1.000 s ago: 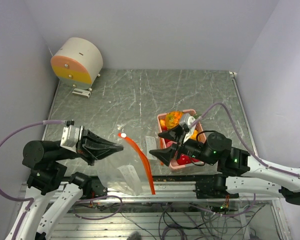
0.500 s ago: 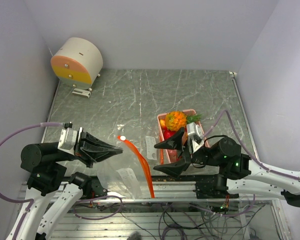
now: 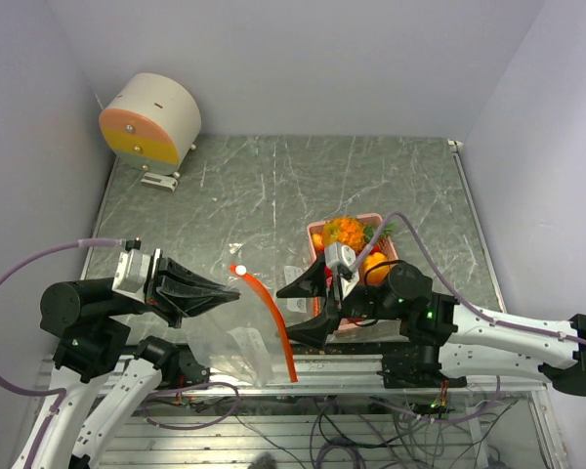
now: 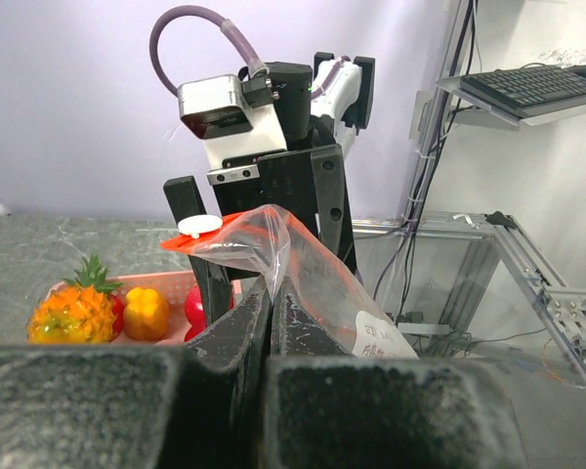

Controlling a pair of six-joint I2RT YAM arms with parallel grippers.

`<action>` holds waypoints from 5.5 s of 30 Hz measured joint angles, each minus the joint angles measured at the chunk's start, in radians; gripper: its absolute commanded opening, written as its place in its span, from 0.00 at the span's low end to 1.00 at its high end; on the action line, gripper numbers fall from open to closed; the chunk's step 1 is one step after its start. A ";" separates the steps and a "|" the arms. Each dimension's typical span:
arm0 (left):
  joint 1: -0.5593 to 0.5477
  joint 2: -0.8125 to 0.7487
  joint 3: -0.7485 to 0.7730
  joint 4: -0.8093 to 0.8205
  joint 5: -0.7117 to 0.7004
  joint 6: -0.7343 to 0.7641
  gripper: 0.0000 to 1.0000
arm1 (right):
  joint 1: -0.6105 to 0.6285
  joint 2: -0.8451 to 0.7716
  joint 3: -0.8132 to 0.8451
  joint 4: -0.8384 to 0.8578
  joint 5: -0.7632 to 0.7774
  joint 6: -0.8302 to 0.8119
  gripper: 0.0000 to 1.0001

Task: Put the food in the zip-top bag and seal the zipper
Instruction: Open the zipper of the food storage bag at the center of the board, then pick up the fake fruit from the bin.

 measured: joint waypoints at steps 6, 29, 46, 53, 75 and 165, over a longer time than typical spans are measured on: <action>0.000 0.000 -0.020 -0.011 -0.010 0.014 0.07 | 0.000 0.055 0.008 0.082 -0.072 0.015 0.77; 0.000 0.148 0.060 -0.304 -0.303 0.180 1.00 | 0.003 0.174 0.154 -0.117 0.426 0.033 0.00; 0.000 0.153 -0.066 -0.333 -0.469 -0.031 0.78 | 0.003 0.260 0.217 -0.202 0.914 -0.022 0.00; 0.000 0.087 -0.010 -0.436 -0.544 -0.035 1.00 | 0.002 0.262 0.217 -0.186 1.103 -0.011 0.00; 0.000 0.209 -0.168 -0.131 -0.611 -0.292 0.99 | 0.002 0.373 0.226 -0.083 1.030 -0.027 0.00; -0.192 0.556 0.011 -0.626 -1.295 -0.007 0.07 | -0.614 0.245 0.211 -0.730 0.716 0.454 1.00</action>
